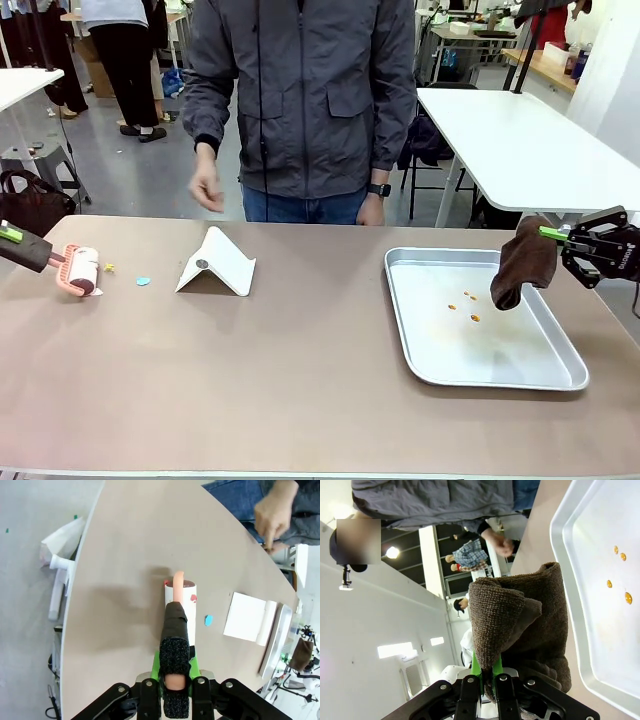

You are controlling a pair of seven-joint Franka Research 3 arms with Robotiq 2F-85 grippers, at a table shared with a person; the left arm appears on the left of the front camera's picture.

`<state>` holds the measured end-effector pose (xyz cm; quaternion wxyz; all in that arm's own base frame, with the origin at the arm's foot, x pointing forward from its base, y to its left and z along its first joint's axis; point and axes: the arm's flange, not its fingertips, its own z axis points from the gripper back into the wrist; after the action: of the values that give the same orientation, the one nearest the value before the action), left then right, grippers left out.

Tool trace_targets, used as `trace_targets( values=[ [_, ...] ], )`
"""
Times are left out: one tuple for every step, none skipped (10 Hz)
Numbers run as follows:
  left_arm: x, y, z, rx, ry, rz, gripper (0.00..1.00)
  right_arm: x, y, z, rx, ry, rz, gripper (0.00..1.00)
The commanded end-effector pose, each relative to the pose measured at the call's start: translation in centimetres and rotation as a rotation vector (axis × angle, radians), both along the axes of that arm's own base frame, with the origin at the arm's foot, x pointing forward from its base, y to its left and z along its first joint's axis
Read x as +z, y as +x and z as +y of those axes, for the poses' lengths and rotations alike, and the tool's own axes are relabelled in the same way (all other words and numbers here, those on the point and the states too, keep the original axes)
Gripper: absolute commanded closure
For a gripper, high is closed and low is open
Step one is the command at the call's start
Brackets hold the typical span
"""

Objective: Clean the surface of the table.
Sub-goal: If a person points to the right, clean the right side of the table with your right hand, and if they point to the left, clean the left side with your left hand.

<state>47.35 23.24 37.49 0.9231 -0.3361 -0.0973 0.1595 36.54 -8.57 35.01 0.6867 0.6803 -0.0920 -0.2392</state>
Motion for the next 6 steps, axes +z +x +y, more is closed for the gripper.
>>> trace_targets(
  values=[
    [-1.4, 1.2, -1.2, -0.018, 0.026, 0.028, 0.78, 0.3, 0.1, -0.1, -0.005, 0.025, -0.012, 1.0],
    [-1.4, 1.5, -1.9, -0.028, 0.022, 0.025, 0.78, 0.3, 0.1, -0.1, -0.005, 0.025, -0.012, 1.0],
    [-1.3, 1.9, -2.4, -0.036, 0.021, 0.018, 0.78, 0.3, 0.1, -0.1, -0.005, 0.025, -0.012, 1.0],
    [-1.3, 2.2, -2.7, -0.037, 0.019, 0.008, 0.78, 0.3, 0.1, -0.1, -0.005, 0.025, -0.012, 1.0],
    [-1.3, 2.5, -3.1, -0.044, 0.017, 0.002, 0.78, 0.3, 0.1, -0.1, -0.005, 0.025, -0.012, 1.0],
    [-1.3, 2.8, -3.7, -0.058, 0.012, 0.001, 0.78, 0.3, 0.1, -0.1, -0.005, 0.025, -0.012, 1.0]
  ],
)
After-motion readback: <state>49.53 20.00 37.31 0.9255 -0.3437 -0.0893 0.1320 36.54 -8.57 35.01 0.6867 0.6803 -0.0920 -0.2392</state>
